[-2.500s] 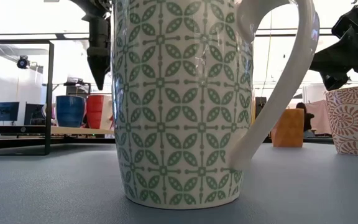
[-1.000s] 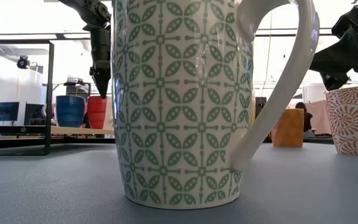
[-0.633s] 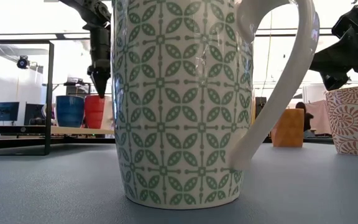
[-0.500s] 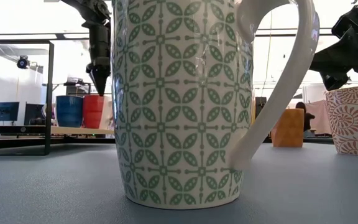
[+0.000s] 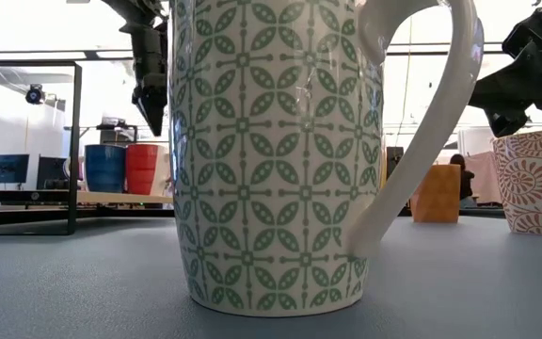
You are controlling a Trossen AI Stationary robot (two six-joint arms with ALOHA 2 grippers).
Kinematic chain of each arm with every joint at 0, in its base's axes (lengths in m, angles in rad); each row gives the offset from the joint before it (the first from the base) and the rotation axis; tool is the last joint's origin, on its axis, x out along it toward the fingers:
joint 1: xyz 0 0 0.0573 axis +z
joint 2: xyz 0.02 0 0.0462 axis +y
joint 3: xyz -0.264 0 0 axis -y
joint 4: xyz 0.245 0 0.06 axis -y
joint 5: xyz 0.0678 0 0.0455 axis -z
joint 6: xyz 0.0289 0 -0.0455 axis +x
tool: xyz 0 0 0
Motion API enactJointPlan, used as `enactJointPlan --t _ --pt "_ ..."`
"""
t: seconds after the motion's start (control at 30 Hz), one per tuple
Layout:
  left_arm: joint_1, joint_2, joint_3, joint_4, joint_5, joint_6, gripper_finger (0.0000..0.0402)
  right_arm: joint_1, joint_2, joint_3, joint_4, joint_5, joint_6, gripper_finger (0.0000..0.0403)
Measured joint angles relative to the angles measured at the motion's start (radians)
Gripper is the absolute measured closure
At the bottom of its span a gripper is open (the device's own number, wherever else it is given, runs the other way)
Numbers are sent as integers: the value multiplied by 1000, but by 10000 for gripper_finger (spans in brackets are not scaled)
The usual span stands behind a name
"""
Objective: Place coffee mugs
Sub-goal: Put the red patterned mug on the shelf
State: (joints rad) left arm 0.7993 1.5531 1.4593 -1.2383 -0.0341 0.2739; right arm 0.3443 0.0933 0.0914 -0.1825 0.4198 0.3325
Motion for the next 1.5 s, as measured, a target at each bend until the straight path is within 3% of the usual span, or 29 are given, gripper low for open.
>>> enactJointPlan --t 0.2,0.37,0.57,0.77,0.97,1.3,1.5 --pt "-98 -101 -28 18 1 -109 378 0 0 0 0 0 0 346" --pt "-233 -306 -137 89 78 -210 393 0 0 0 0 0 0 346" --pt "-450 -579 -333 322 78 -360 400 0 0 0 0 0 0 346" --pt "-636 -746 -499 521 22 -412 401 0 0 0 0 0 0 346" --pt "-709 -814 -586 610 -13 -425 401 0 0 0 0 0 0 346" --pt "-714 -799 -616 681 -14 -424 401 0 0 0 6 1 -4 346" --pt "-714 -786 -616 688 -3 -432 401 0 1 0 216 61 -53 346"
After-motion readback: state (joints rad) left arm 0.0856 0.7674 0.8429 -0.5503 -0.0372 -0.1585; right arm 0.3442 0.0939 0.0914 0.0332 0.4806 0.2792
